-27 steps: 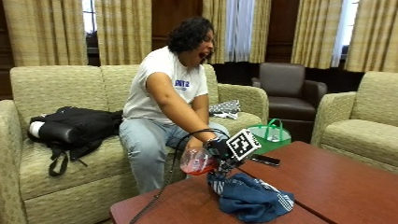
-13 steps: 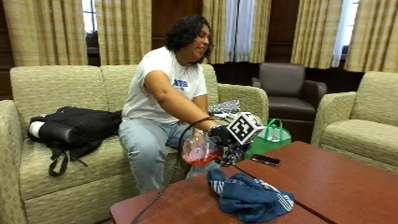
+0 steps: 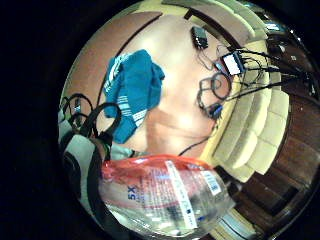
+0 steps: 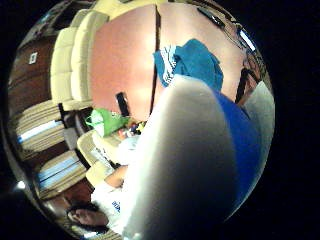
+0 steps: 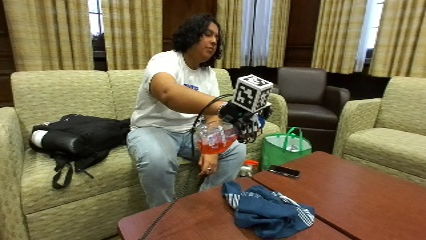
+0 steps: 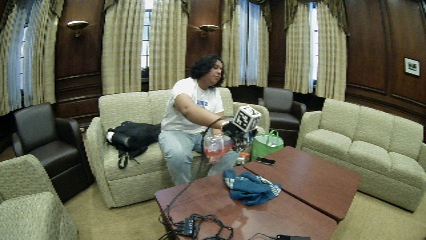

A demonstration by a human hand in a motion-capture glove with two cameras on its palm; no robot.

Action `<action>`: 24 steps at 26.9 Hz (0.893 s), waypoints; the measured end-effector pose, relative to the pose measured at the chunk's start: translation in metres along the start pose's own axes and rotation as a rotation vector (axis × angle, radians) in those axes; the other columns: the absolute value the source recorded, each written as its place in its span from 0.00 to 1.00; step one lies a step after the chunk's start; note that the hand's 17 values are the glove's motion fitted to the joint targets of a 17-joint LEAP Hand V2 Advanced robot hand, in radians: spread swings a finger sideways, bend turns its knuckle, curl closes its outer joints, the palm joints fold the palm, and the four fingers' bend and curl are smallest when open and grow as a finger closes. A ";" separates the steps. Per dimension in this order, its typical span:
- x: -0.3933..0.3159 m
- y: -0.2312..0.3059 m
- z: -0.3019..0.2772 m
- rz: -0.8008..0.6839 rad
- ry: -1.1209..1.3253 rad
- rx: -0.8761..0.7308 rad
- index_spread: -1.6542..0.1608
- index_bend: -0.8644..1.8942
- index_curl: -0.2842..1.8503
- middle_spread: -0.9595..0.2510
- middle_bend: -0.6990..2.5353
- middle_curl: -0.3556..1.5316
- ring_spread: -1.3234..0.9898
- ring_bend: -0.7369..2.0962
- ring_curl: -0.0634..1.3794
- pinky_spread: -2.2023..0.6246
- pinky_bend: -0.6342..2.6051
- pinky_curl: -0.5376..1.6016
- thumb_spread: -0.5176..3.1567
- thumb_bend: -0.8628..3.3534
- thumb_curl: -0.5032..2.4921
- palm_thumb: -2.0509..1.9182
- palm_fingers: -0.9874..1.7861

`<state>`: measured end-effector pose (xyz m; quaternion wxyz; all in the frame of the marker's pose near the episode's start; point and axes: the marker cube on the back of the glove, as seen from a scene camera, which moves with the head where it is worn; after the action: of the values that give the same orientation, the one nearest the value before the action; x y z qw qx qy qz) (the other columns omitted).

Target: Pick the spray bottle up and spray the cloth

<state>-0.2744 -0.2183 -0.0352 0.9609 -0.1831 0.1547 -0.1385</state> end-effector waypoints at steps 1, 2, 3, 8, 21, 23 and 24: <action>0.003 0.004 -0.008 -0.014 -0.038 0.027 0.76 0.41 0.39 0.61 0.40 0.46 0.48 0.51 0.36 0.67 0.33 0.43 0.23 0.20 0.42 0.74 0.86; 0.006 0.008 -0.016 -0.028 -0.079 0.053 0.76 0.41 0.39 0.61 0.40 0.46 0.48 0.51 0.36 0.67 0.33 0.43 0.23 0.20 0.42 0.74 0.86; 0.009 0.011 -0.022 -0.043 -0.124 0.078 0.76 0.41 0.39 0.61 0.40 0.46 0.48 0.51 0.36 0.67 0.33 0.43 0.23 0.20 0.42 0.74 0.86; -0.007 0.034 -0.026 -0.122 -0.390 0.223 0.76 0.41 0.39 0.61 0.40 0.46 0.48 0.51 0.36 0.67 0.33 0.43 0.23 0.20 0.42 0.74 0.86; -0.090 0.034 0.048 -0.328 -1.060 0.439 0.76 0.41 0.40 0.61 0.40 0.46 0.49 0.50 0.36 0.67 0.33 0.43 0.23 0.20 0.42 0.74 0.86; -0.108 0.029 0.063 -0.348 -1.116 0.448 0.76 0.41 0.40 0.61 0.40 0.46 0.49 0.50 0.36 0.67 0.33 0.43 0.23 0.20 0.42 0.74 0.86; -0.116 0.026 0.071 -0.355 -1.135 0.446 0.76 0.41 0.40 0.61 0.40 0.46 0.49 0.50 0.36 0.67 0.33 0.43 0.23 0.20 0.42 0.74 0.86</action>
<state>-0.3505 -0.1352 0.0460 0.8708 -0.0461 -0.4441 -0.2058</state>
